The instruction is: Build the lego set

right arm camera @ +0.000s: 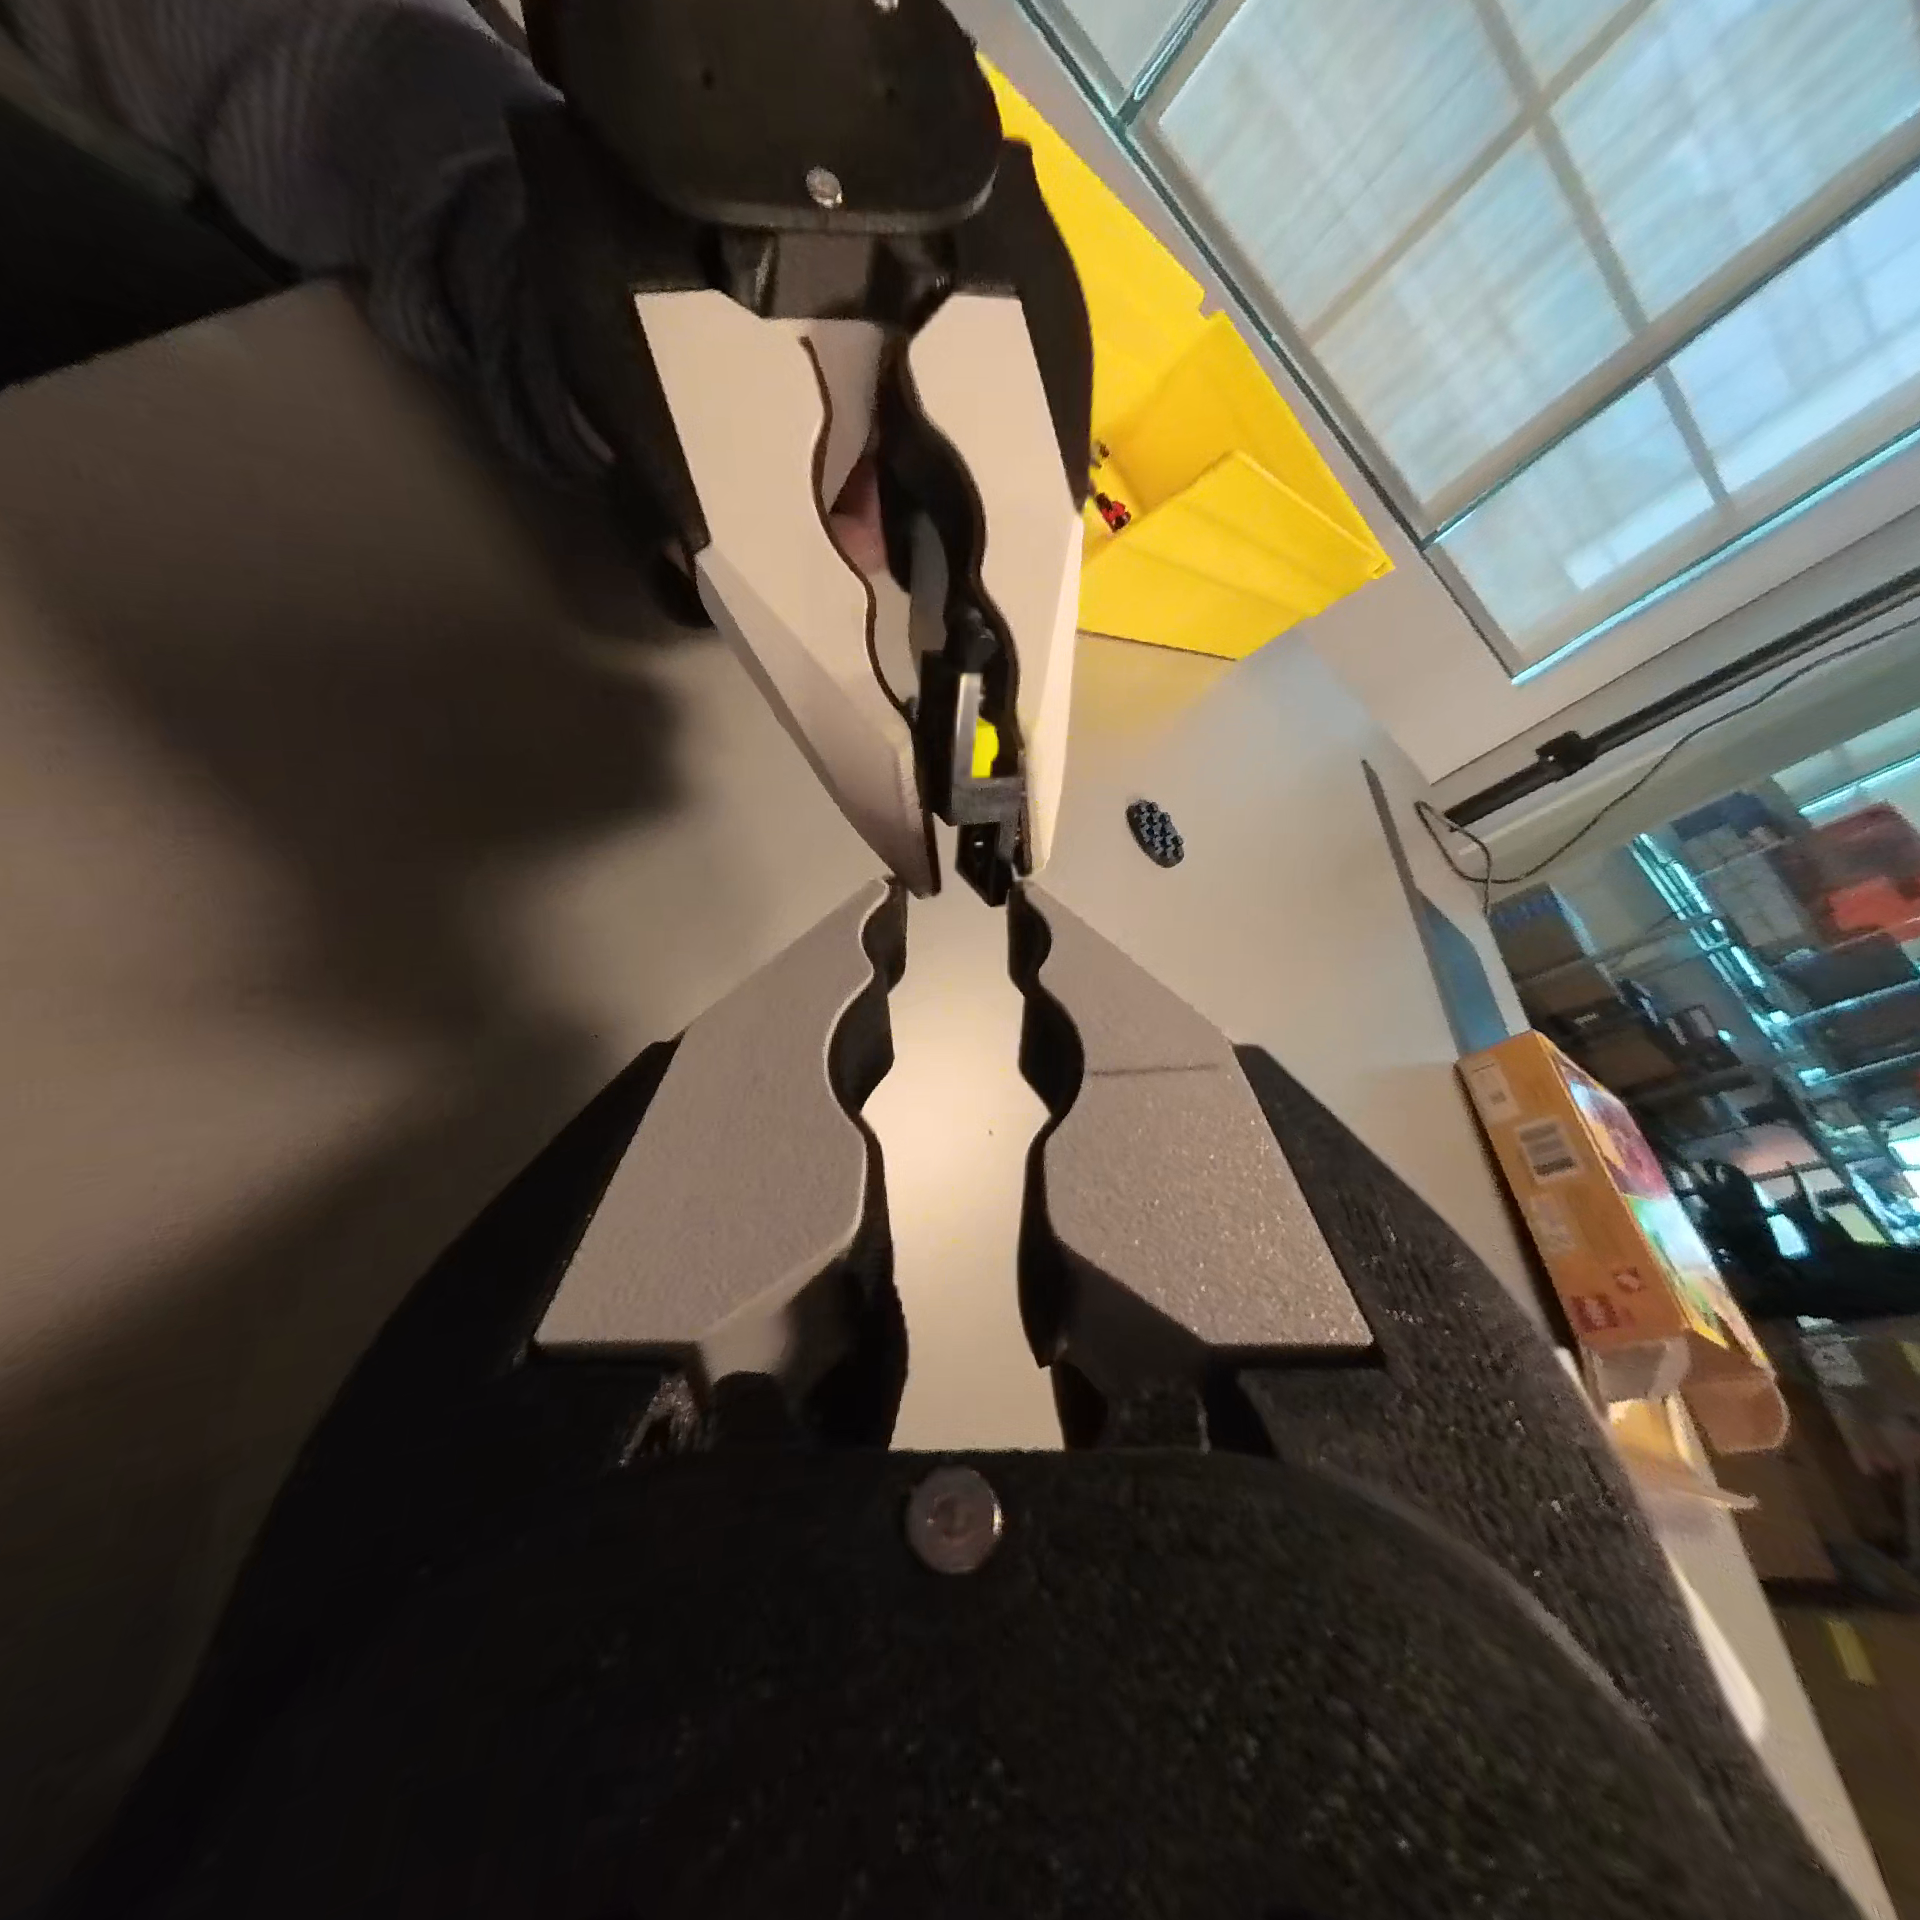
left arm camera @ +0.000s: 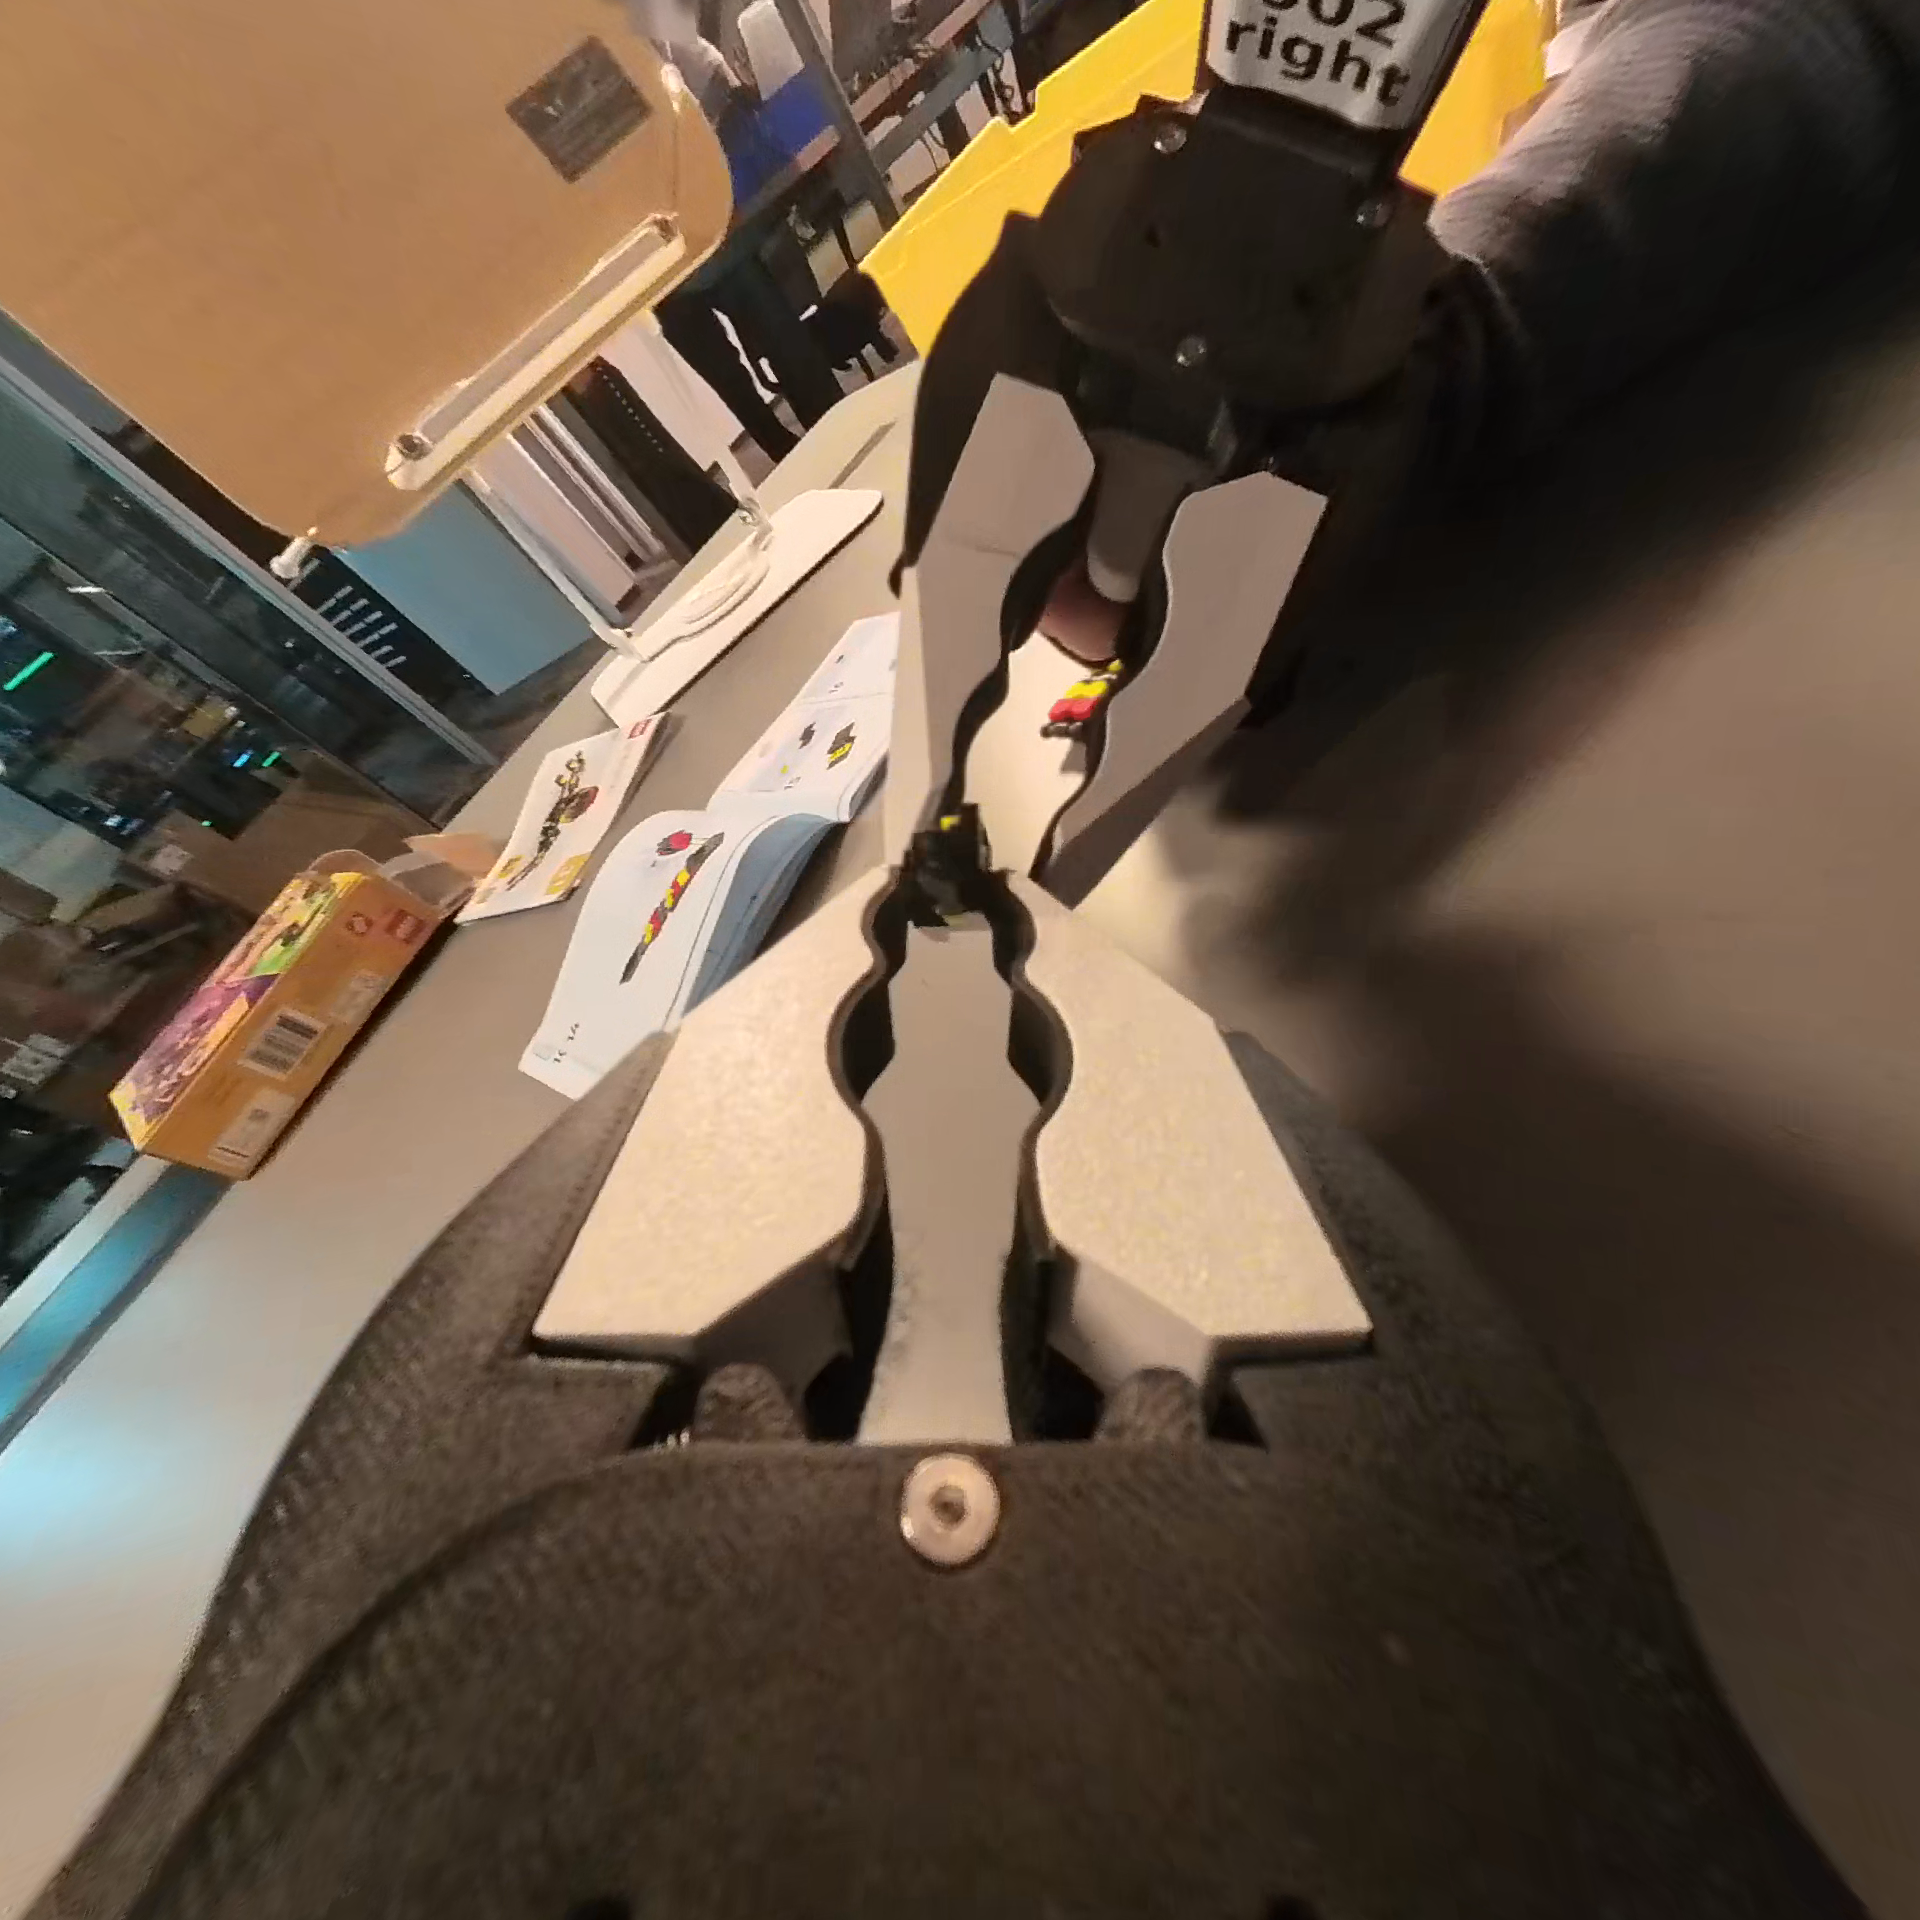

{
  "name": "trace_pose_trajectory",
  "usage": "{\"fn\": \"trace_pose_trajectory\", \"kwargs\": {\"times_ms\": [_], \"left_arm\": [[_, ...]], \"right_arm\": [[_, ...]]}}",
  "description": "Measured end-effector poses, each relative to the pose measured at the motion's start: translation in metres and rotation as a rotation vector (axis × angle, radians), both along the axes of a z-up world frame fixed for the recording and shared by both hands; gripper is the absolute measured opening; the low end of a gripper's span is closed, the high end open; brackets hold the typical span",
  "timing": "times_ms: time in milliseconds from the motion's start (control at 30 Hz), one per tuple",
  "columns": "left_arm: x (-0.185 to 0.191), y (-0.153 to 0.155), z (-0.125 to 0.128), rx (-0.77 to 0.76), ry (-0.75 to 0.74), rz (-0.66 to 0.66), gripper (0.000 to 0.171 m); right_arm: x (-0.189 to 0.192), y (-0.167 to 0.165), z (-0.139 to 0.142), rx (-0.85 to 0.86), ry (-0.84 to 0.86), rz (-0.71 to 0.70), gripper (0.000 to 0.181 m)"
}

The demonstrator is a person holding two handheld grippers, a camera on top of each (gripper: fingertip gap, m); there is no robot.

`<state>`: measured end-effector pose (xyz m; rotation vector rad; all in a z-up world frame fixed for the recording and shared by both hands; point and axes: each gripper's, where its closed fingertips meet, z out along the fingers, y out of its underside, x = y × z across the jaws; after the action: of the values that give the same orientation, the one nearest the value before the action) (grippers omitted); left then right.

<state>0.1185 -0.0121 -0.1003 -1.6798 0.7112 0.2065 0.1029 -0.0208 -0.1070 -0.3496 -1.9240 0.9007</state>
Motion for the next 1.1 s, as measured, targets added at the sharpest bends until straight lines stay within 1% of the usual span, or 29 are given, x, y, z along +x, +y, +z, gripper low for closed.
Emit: {"fn": "trace_pose_trajectory", "kwargs": {"times_ms": [33,67,100,233,300,333,567,633,667,733,767,800,833,900,967,1033,1100], "left_arm": [[0.000,0.000,0.000,-0.003,-0.009,0.000,0.015],[-0.002,0.001,0.001,0.005,-0.020,0.008,0.016],[-0.002,0.001,0.002,0.004,-0.033,0.009,0.016],[-0.003,0.001,0.001,-0.008,-0.049,0.012,0.016],[-0.003,0.001,0.001,0.000,-0.037,0.004,0.016],[-0.002,0.001,0.001,-0.001,-0.032,-0.005,0.016],[0.009,-0.008,0.012,0.058,-0.083,-0.146,0.016],[0.007,-0.007,0.014,0.071,-0.104,-0.126,0.016],[0.006,-0.006,0.015,0.071,-0.120,-0.107,0.016],[-0.001,-0.003,0.015,0.059,-0.148,-0.051,0.017],[-0.007,0.000,0.016,0.058,-0.167,-0.004,0.022],[-0.013,0.002,0.016,0.043,-0.192,0.029,0.035],[-0.018,0.003,0.013,0.013,-0.229,0.057,0.041],[-0.022,0.003,0.013,-0.036,-0.328,0.057,0.045],[-0.024,0.002,0.016,-0.051,-0.418,0.036,0.043],[-0.026,0.002,0.016,-0.070,-0.464,0.040,0.036],[-0.025,0.003,0.013,-0.094,-0.464,0.035,0.035]], "right_arm": [[0.000,0.001,-0.001,0.003,-0.008,-0.006,0.014],[-0.001,0.004,-0.001,0.007,-0.011,-0.017,0.002],[-0.002,0.006,0.000,0.006,-0.001,-0.024,0.001],[-0.001,0.006,0.000,0.017,0.008,-0.020,0.001],[0.000,0.004,-0.002,-0.009,-0.024,0.001,0.005],[0.001,0.003,-0.002,-0.027,-0.045,0.011,0.003],[0.012,-0.006,0.010,-0.151,-0.083,0.125,0.000],[0.009,-0.004,0.011,-0.185,-0.097,0.098,0.000],[0.007,-0.002,0.012,-0.171,-0.081,0.072,0.000],[0.002,0.005,0.011,-0.056,-0.012,-0.004,0.000],[-0.002,0.011,0.011,0.023,0.034,-0.061,0.000],[-0.006,0.017,0.011,0.118,0.081,-0.121,0.000],[-0.009,0.023,0.010,0.223,0.130,-0.174,0.000],[-0.012,0.031,0.008,0.456,0.223,-0.248,0.000],[-0.014,0.032,0.006,0.625,0.287,-0.291,0.000],[-0.014,0.031,0.012,0.685,0.341,-0.309,0.000],[-0.014,0.035,0.017,0.684,0.353,-0.337,0.000]]}}
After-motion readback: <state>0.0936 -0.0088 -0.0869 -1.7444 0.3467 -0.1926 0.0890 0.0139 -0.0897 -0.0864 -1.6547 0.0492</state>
